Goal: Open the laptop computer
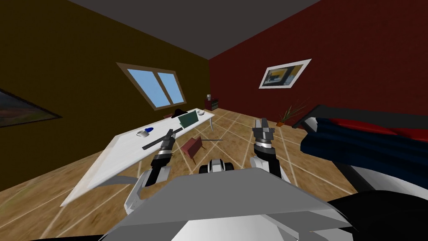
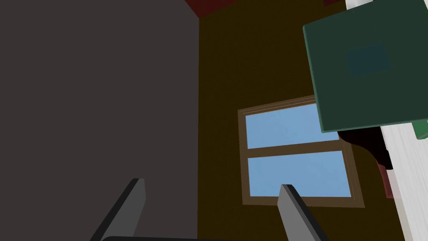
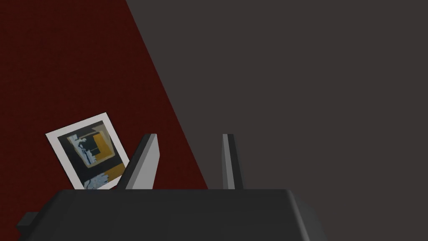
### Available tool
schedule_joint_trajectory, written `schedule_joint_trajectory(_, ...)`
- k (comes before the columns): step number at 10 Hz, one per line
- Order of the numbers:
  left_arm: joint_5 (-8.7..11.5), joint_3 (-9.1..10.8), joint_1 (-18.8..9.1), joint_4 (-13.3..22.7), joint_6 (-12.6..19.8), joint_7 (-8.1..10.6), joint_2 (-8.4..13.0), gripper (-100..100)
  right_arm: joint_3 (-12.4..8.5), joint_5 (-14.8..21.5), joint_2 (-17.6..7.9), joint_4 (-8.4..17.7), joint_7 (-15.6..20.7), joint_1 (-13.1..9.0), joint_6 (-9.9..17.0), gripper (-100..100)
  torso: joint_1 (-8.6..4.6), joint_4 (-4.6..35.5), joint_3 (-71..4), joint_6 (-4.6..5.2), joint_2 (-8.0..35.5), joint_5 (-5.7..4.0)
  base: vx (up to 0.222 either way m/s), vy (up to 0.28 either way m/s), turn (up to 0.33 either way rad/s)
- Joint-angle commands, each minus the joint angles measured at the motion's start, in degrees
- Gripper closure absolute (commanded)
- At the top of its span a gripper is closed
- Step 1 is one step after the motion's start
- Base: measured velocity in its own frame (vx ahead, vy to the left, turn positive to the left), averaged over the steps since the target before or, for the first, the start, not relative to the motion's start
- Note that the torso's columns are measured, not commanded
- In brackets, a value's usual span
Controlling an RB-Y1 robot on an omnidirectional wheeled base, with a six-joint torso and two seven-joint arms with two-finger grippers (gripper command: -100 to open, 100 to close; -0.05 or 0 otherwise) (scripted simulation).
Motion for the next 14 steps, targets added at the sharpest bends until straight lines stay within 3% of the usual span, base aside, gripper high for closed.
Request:
schedule_joint_trajectory(1, -0.88, 2.68, -0.7, 3.75, 0.78, 0.5, 1.27, -100, -0.02, 0.0, -0.01, 0.0, 0.0, 0.01, 0.0, 0, 0.21, 0.02, 0.06, -0.06, 0.1, 0.05, 0.009, -0.137, -0.141)
schedule_joint_trajectory(3, -1.95, 6.0, -1.98, 7.59, 2.03, 1.21, 3.04, -100, -0.01, 0.0, -0.01, 0.0, 0.0, 0.0, 0.0, 0, 0.01, 0.08, 0.16, 0.02, 0.26, 0.01, 0.016, -0.166, -0.265)
schedule_joint_trajectory(4, -1.95, 6.0, -1.98, 8.16, 2.03, 1.21, 3.04, -100, -0.01, 0.0, -0.01, 0.0, 0.0, 0.0, 0.0, 0, -0.13, 0.04, 0.09, -0.01, 0.11, -0.04, 0.054, -0.146, -0.085)
schedule_joint_trajectory(6, -3.01, 9.27, -3.36, 12.79, 3.21, 1.95, 4.78, -100, -0.01, 0.0, -0.01, 0.0, 0.0, 0.01, 0.0, 0, 0.04, 0.03, 0.06, 0.0, 0.1, 0.01, 0.047, -0.133, -0.189)
schedule_joint_trajectory(7, -3.01, 9.27, -3.36, 12.79, 3.21, 1.95, 4.78, -100, -0.01, 0.0, -0.01, 0.0, 0.0, 0.0, 0.0, 0, 0.01, 0.04, 0.07, 0.02, 0.1, 0.0, 0.055, -0.078, -0.107)
schedule_joint_trajectory(9, -4.03, 12.41, -4.81, 16.91, 4.26, 2.69, 6.6, -100, -0.02, 0.0, -0.02, 0.0, 0.0, 0.01, 0.0, 0, 0.11, 0.04, 0.09, 0.01, 0.12, 0.04, 0.07, -0.076, -0.198)
schedule_joint_trajectory(10, -4.03, 12.41, -4.81, 17.6, 4.26, 2.69, 6.6, -100, -0.02, 0.0, -0.02, 0.0, 0.0, 0.01, 0.0, 0, -0.04, 0.03, 0.06, 0.0, 0.09, -0.01, 0.069, -0.052, -0.058)
schedule_joint_trajectory(12, -5.0, 15.39, -6.33, 22.26, 5.17, 3.43, 8.54, -100, -0.03, 0.0, -0.02, 0.0, 0.0, 0.01, 0.0, 0, 0.03, 0.04, 0.1, 0.01, 0.15, 0.01, 0.079, -0.039, -0.147)
schedule_joint_trajectory(13, -5.0, 15.39, -6.33, 22.49, 5.17, 3.43, 8.54, -100, -0.03, 0.0, -0.02, 0.0, 0.0, 0.01, 0.0, 0, 0.01, 0.03, 0.06, 0.01, 0.09, -0.01, 0.079, -0.016, -0.059)
schedule_joint_trajectory(14, -5.47, 16.8, -7.11, 24.27, 5.57, 3.8, 9.53, -100, -0.03, 0.0, -0.03, 0.0, 0.0, 0.02, 0.0, 0, 0.03, 0.04, 0.09, -0.04, 0.14, 0.01, 0.079, -0.016, -0.073)
